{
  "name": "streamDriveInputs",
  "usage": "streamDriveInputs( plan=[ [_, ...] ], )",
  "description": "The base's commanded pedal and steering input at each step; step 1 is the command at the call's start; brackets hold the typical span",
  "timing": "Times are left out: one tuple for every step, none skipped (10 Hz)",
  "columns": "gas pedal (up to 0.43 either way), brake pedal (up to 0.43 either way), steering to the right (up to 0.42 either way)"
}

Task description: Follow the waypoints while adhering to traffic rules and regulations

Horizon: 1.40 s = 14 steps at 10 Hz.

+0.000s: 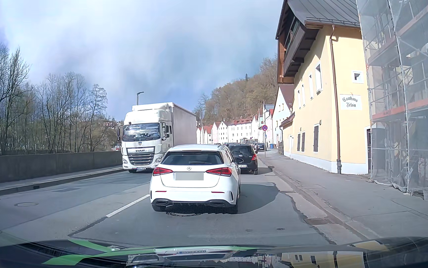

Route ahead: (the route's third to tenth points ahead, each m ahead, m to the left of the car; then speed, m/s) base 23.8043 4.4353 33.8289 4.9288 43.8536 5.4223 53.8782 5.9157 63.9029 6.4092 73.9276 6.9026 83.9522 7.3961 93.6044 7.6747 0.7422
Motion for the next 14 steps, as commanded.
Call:
streamDriveInputs(
  plan=[
    [0.000, 0.012, 0.013],
    [0.000, 0.000, 0.010],
    [0.000, 0.000, 0.009],
    [0.000, 0.000, 0.009],
    [0.000, 0.000, 0.009],
    [0.000, 0.000, 0.009],
    [0.000, 0.000, 0.008],
    [0.000, 0.000, 0.008],
    [0.000, 0.000, 0.008],
    [0.000, 0.000, 0.008],
    [0.059, 0.000, 0.008],
    [0.150, 0.000, 0.007],
    [0.150, 0.000, 0.007],
    [0.150, 0.000, 0.007]
  ],
)
